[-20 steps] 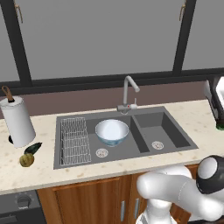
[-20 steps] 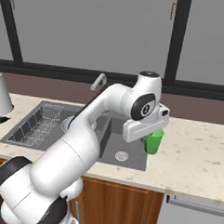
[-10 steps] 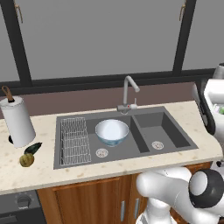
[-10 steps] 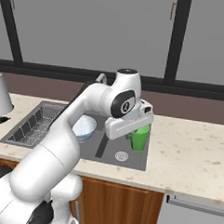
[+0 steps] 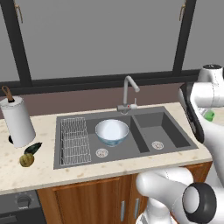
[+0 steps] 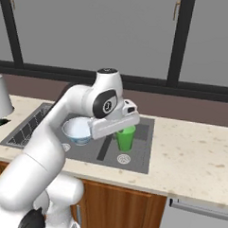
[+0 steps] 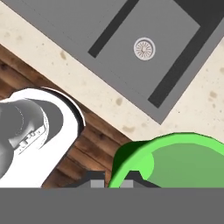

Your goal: Remove the squash and eggplant from the sink. Then move the bowl and cup from the counter to the sink for washing.

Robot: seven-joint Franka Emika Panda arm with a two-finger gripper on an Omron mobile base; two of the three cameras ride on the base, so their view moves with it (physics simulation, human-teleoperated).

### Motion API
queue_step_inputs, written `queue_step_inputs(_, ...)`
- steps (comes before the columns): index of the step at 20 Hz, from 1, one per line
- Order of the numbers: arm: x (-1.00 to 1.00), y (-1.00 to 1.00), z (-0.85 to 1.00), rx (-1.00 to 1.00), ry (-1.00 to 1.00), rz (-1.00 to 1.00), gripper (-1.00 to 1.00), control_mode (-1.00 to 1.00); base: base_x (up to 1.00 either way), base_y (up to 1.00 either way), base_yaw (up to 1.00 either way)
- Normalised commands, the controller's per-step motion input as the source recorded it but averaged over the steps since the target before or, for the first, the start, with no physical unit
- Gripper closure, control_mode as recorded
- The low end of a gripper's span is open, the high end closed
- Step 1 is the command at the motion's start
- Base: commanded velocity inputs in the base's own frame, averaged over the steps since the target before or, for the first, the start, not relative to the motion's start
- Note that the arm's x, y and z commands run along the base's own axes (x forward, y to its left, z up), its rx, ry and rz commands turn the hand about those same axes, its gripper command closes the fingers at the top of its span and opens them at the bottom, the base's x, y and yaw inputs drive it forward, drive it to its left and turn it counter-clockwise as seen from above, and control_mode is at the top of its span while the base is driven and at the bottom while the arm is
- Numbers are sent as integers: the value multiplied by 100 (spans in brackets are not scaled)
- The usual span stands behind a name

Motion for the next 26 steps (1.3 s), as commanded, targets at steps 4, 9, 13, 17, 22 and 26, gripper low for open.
queue_step_inputs(4, 0, 50, 1, -1, -4, -7, 100, -100, 0, 0, 0)
queue_step_inputs(9, 0, 50, 0, 0, 0, -10, 100, -100, 0, 0, 0)
queue_step_inputs(13, -1, 48, 0, 0, -1, -12, 100, -100, 0, 0, 0)
queue_step_inputs(17, 0, 49, 0, 0, -3, -13, 100, -100, 0, 0, 0)
queue_step_inputs(22, 0, 48, 0, 0, -3, -13, 100, -100, 0, 0, 0)
queue_step_inputs(26, 0, 46, 0, 0, 0, -14, 100, -100, 0, 0, 0)
